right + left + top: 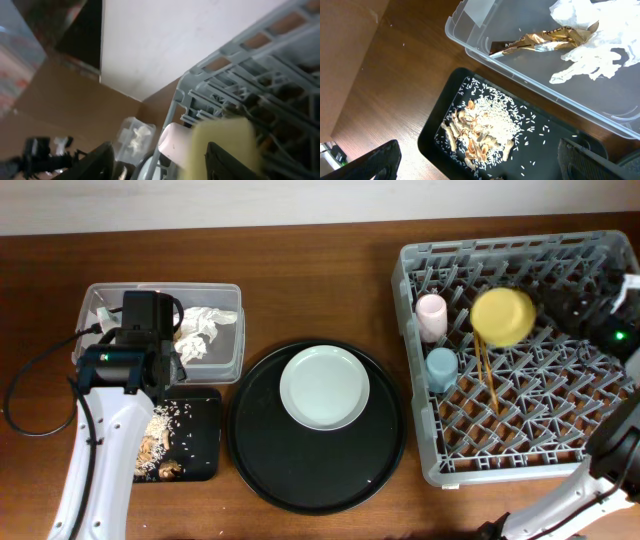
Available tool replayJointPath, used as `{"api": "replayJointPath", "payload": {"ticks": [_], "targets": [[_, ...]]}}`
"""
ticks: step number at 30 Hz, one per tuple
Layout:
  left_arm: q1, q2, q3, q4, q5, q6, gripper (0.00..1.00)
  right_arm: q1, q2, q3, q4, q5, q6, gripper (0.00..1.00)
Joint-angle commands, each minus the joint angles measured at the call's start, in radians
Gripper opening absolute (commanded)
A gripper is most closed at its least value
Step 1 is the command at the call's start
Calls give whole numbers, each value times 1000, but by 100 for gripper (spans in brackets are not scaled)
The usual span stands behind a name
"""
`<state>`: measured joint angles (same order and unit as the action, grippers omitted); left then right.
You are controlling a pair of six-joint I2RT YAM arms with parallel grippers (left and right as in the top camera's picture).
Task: Sort waste into correct bins and load items into the dishwasher rack
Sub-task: 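Carry the yellow bowl to the dish rack and set it down, then grasp the edge of the white plate with the right gripper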
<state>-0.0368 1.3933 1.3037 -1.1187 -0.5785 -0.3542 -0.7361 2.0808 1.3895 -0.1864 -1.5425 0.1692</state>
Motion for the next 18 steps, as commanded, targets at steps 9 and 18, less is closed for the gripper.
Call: {"api": "replayJointPath", "payload": {"ticks": [9, 18], "targets": [[3, -1, 2, -2, 0, 12, 99, 1, -146, 9, -73, 106, 122, 63], [3, -1, 2, -1, 0, 12, 99, 304, -530, 9, -536, 947, -140, 70]]}}
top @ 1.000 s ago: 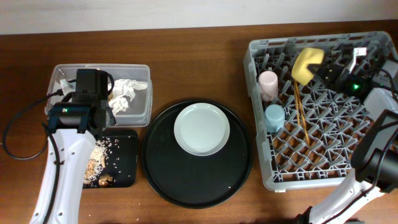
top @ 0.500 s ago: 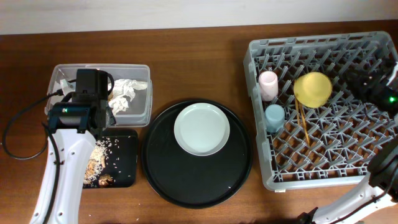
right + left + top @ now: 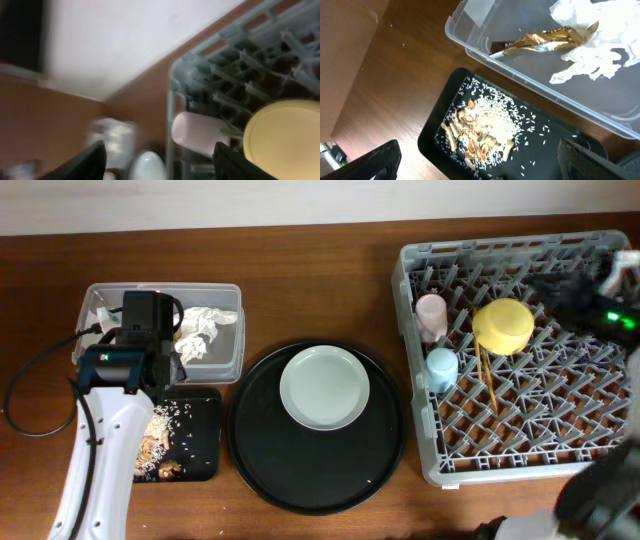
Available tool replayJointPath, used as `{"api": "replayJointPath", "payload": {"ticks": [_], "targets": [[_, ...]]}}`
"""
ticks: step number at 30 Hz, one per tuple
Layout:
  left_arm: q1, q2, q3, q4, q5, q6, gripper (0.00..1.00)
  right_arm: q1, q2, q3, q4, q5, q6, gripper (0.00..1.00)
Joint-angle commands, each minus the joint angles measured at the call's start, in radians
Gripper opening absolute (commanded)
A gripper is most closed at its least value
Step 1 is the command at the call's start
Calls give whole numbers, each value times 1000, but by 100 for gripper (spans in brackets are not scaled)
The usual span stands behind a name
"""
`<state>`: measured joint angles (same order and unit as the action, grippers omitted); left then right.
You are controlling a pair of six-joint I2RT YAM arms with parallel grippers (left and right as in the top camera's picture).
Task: Sort waste into correct bins and load items into the dishwasher rack
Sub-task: 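Grasp the edge of the white plate with the right gripper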
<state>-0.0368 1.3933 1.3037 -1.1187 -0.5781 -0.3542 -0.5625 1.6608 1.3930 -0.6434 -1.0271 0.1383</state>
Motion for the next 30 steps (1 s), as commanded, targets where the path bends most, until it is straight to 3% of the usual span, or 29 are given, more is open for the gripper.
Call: {"api": "replayJointPath", "payload": {"ticks": [1, 8, 16, 22, 30], "targets": [[3, -1, 2, -2, 0, 12, 99, 200, -142, 5, -122, 489, -109, 70], [3, -1, 2, -1, 0, 11, 99, 713, -161, -1, -309, 614, -106, 71], [3, -1, 2, -2, 0, 11, 99, 1180, -14, -3, -315, 879, -67, 71], [3, -1, 2, -1, 0, 11, 99, 1318, 161, -3, -255, 916, -68, 71], [3, -1, 2, -1, 0, 12, 99, 1389, 342, -3, -164, 905, -79, 71]]}}
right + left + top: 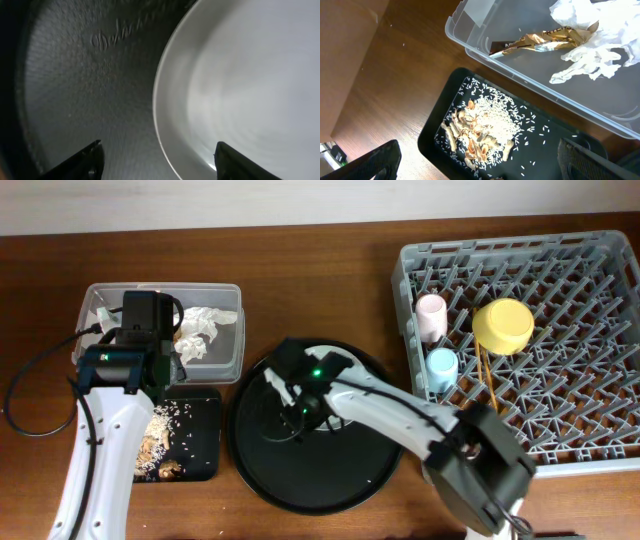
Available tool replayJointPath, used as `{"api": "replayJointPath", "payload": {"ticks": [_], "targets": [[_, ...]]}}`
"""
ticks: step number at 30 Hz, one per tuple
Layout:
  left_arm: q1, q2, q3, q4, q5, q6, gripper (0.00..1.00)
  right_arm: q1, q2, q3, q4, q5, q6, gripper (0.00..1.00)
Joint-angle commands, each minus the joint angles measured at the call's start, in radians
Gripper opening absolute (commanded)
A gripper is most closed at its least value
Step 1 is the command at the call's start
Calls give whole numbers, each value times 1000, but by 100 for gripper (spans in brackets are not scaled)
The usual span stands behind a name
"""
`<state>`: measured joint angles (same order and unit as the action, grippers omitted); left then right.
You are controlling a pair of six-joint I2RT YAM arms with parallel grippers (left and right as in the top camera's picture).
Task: Sort waste into correct bins and load items into the dishwasher rack
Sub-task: 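Grasp the edge of the white plate with the right gripper, then lift the white plate and stand it upright in the dish rack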
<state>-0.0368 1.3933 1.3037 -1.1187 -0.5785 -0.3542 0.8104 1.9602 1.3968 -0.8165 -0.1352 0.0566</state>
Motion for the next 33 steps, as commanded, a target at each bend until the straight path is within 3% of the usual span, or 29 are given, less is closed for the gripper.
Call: {"api": "replayJointPath", "payload": {"ticks": [1, 7, 10, 11, 13, 14, 23, 26, 33], "targets": [[3, -1, 2, -1, 0, 12, 99, 16, 53, -7, 10, 13, 2, 71], [3, -1, 2, -1, 0, 12, 99, 14, 97, -7, 9, 14, -1, 41], [3, -1, 2, -2, 0, 12, 99, 14, 100, -8, 1, 16, -1, 34], [3, -1, 2, -1, 0, 11, 99, 14, 100, -8, -1, 16, -1, 29], [3, -1, 2, -1, 0, 12, 99, 14, 100, -7, -3, 16, 0, 8], [3, -1, 2, -1, 0, 12, 99, 14, 100, -7, -3, 16, 0, 4], [3, -1, 2, -1, 0, 12, 99, 13, 74, 79, -113, -34, -2, 4], [3, -1, 2, -1, 0, 12, 99, 13, 10, 201, -214, -140, -99, 4], [3, -1, 2, -1, 0, 12, 99, -47, -178, 467, -535, -144, -175, 4]]}}
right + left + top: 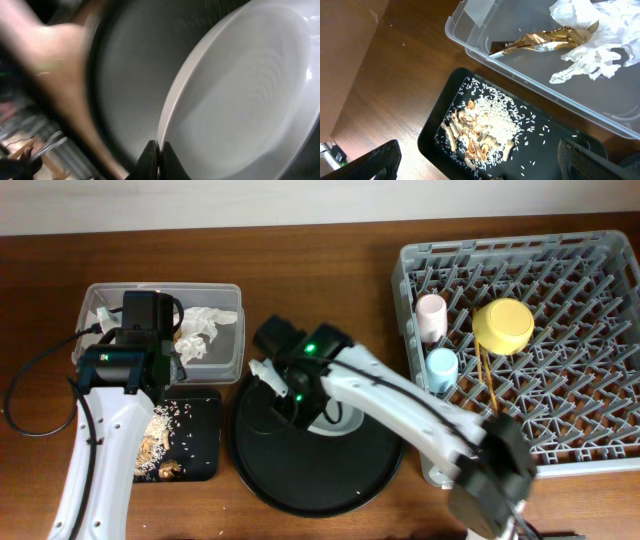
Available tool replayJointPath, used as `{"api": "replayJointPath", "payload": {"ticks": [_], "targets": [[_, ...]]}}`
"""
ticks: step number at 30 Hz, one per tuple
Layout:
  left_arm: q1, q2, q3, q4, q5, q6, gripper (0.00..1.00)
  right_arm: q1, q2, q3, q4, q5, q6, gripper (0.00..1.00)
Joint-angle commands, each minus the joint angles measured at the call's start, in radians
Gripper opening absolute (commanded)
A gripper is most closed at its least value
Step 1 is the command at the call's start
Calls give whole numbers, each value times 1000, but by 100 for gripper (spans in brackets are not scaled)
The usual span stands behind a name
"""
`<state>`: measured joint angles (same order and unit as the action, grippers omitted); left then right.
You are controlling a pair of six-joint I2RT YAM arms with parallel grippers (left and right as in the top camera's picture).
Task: Sort waste into correct bins and load items into the dishwasher rack
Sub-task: 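Lift the white plate and stand it upright in the dish rack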
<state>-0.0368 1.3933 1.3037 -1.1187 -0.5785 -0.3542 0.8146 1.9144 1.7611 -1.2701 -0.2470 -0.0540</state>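
Observation:
My right gripper (158,150) is shut on the left rim of the pale green plate (240,95), which stands tilted over the round black tray (300,480). In the overhead view the right gripper (300,398) and arm hide most of the plate (345,423). The grey dishwasher rack (408,330) on the right holds a yellow bowl (502,323), a pink cup (431,316), a blue cup (441,366) and chopsticks (488,380). My left gripper (480,167) hangs open and empty over the black rectangular tray (550,140) of rice and peels.
A clear plastic bin (100,295) at the back left holds crumpled tissue (600,45) and a gold wrapper (545,42). The black rectangular tray (200,440) lies just in front of it, beside the round tray. The left arm stands over both.
My right gripper was open at the plate's left rim on the round tray; now it is shut on that rim and the plate is tilted. The left arm has not moved.
First my right gripper was over the rack with the yellow bowl at its fingers. Then the bowl sat in the rack with the gripper apart from it. Later the gripper was open at the plate on the round tray, and now it grips the rim.

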Motion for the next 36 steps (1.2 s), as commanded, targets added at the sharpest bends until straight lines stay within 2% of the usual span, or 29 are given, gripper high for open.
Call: {"api": "replayJointPath", "payload": {"ticks": [1, 5, 9, 13, 15, 20, 26, 36], "targets": [[3, -1, 2, -1, 0, 11, 99, -82, -167, 119, -114, -34, -74, 4], [3, -1, 2, -1, 0, 12, 99, -257, -308, 128, -195, -129, -159, 4], [3, -1, 2, -1, 0, 12, 99, -554, -409, 128, -296, -375, -369, 4], [3, -1, 2, -1, 0, 12, 99, -811, -411, 119, -428, -537, -575, 4], [3, -1, 2, -1, 0, 12, 99, -954, -406, 76, -428, -576, -608, 4], [3, -1, 2, -1, 0, 12, 99, -1136, -375, 0, -428, -625, -684, 4], [3, -1, 2, -1, 0, 12, 99, -1263, -280, -73, -421, -644, -715, 4], [3, -1, 2, -1, 0, 12, 99, -1281, -108, -108, -407, -632, -754, 4]]}}
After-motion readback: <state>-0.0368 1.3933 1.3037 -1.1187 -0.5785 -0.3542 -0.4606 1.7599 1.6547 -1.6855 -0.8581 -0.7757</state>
